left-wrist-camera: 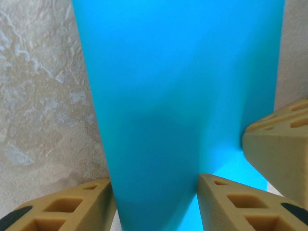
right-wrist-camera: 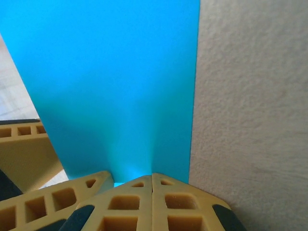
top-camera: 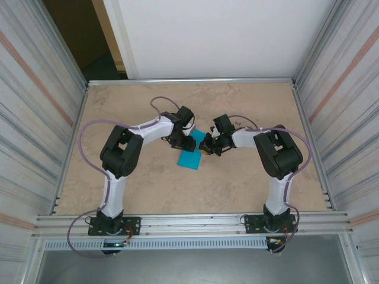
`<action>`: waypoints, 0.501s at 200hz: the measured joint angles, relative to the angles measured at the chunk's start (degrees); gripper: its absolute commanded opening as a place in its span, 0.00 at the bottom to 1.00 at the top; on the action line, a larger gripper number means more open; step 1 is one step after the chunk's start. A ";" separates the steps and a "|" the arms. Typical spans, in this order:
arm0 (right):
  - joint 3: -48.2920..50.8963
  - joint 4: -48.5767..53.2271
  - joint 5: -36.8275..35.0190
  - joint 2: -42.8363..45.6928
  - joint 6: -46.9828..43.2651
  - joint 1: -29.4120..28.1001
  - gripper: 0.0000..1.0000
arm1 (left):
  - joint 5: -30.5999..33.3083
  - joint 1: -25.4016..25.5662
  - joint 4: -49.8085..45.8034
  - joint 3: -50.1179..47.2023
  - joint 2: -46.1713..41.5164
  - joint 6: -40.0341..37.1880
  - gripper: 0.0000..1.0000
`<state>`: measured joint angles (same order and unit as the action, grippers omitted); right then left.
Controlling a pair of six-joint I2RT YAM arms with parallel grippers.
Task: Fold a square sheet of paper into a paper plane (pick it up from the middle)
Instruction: Hold the square sheet of paper at the center of the table.
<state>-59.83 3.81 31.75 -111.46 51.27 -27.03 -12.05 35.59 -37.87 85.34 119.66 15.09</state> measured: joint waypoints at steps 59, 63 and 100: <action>-7.19 9.31 0.57 -3.30 -9.62 0.00 0.02 | -6.73 -4.66 3.26 -6.43 -5.55 7.39 0.52; -7.54 9.81 0.61 -3.45 -10.05 0.00 0.02 | -7.17 -5.16 3.39 -7.02 -6.23 7.78 0.52; -9.55 12.81 0.72 -4.37 -13.44 0.04 0.01 | -12.90 -8.04 6.86 -9.03 -12.79 10.47 0.46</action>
<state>-69.38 16.62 32.47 -115.83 37.82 -26.98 -24.95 27.55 -31.00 76.31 106.87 25.56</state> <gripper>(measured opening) 0.046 0.482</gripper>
